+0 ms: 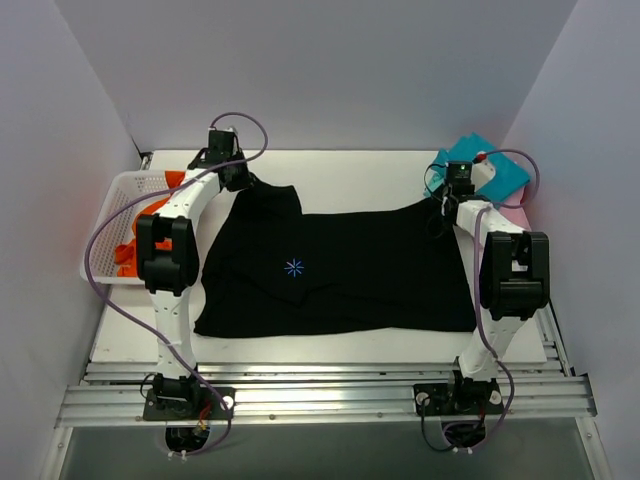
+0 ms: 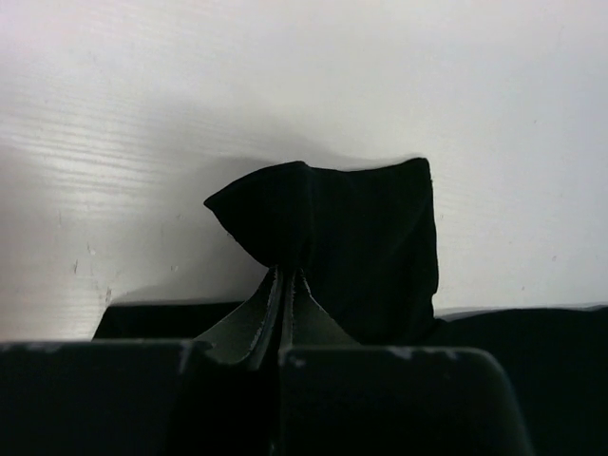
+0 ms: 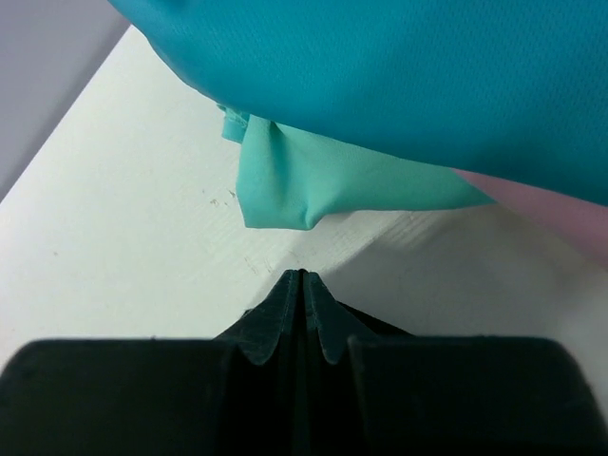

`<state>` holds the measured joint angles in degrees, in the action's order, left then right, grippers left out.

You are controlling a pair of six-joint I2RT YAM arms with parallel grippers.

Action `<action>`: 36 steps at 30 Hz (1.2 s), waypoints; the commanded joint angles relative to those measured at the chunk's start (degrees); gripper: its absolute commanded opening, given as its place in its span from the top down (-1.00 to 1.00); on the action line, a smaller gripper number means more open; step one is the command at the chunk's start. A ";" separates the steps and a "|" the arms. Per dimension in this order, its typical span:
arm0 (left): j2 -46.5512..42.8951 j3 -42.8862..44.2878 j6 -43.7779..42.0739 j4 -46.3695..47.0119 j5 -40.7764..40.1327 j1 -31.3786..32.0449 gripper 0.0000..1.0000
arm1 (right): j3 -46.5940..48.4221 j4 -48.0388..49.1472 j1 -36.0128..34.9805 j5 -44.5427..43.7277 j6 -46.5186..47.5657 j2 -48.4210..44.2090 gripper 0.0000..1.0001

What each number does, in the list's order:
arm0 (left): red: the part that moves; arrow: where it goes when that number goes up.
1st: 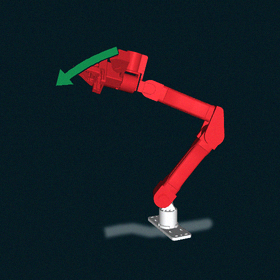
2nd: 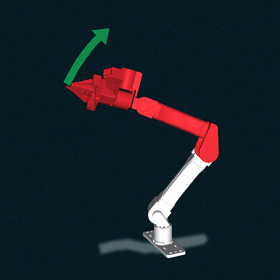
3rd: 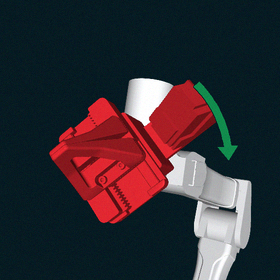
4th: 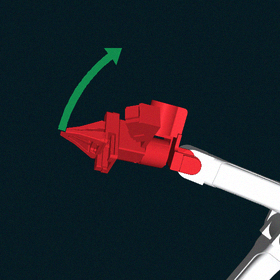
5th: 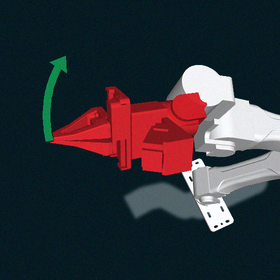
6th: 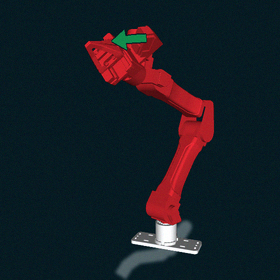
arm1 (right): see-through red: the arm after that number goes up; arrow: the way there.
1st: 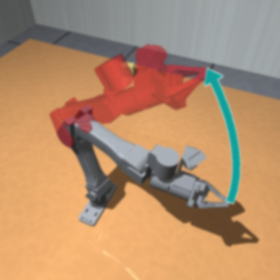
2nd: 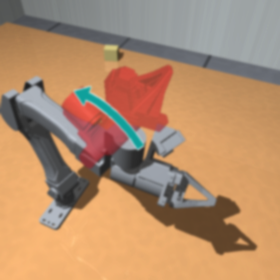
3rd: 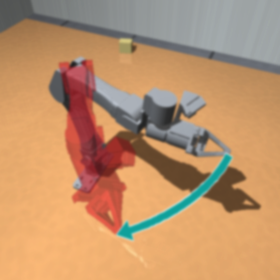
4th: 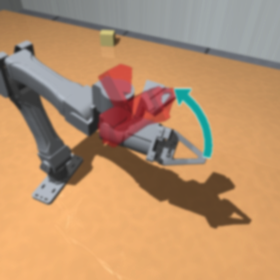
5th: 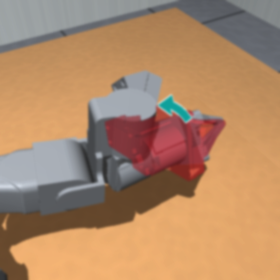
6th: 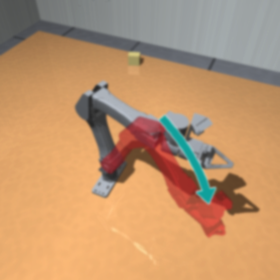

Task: Fold and stack the t-shirts
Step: Fold the tshirt

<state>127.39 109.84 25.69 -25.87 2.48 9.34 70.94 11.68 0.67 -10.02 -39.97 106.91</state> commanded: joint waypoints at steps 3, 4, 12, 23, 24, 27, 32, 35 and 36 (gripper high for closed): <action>-5.58 -4.63 -0.03 1.08 -1.43 0.41 0.95 | -0.80 -0.70 -0.32 0.26 0.94 -3.02 1.00; -6.79 -5.51 -0.03 1.43 -1.60 0.50 0.95 | -1.06 -0.70 -0.32 0.35 1.03 -3.29 1.00; -14.45 -15.35 0.15 3.19 -4.50 0.68 0.95 | -4.75 -0.70 -0.32 -0.52 0.68 -8.55 1.00; -29.82 -31.61 0.85 5.48 -6.61 0.76 0.95 | -13.36 -2.36 -0.32 -1.84 -0.38 -19.89 1.00; -30.62 -33.36 0.85 5.48 -6.87 0.85 0.95 | -14.59 -2.80 -0.32 -1.84 -0.38 -21.29 1.00; -34.74 -36.35 0.85 4.95 -7.84 0.94 0.95 | -17.13 -3.51 -0.32 -2.11 -0.46 -24.28 1.00; -40.02 -41.28 1.29 4.69 -8.72 1.20 0.95 | -21.01 -4.39 -0.32 -2.55 -0.55 -28.33 1.00; -43.80 -44.79 1.73 4.34 -9.33 1.73 0.95 | -23.38 -5.61 -0.32 -2.72 -0.64 -31.93 1.00; -45.72 -45.67 1.82 4.25 -9.51 1.82 0.95 | -24.00 -5.88 -0.32 -2.81 -0.64 -32.81 1.00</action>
<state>86.80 65.78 26.83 -22.90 -5.39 10.63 48.29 7.64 0.64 -10.83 -40.45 78.41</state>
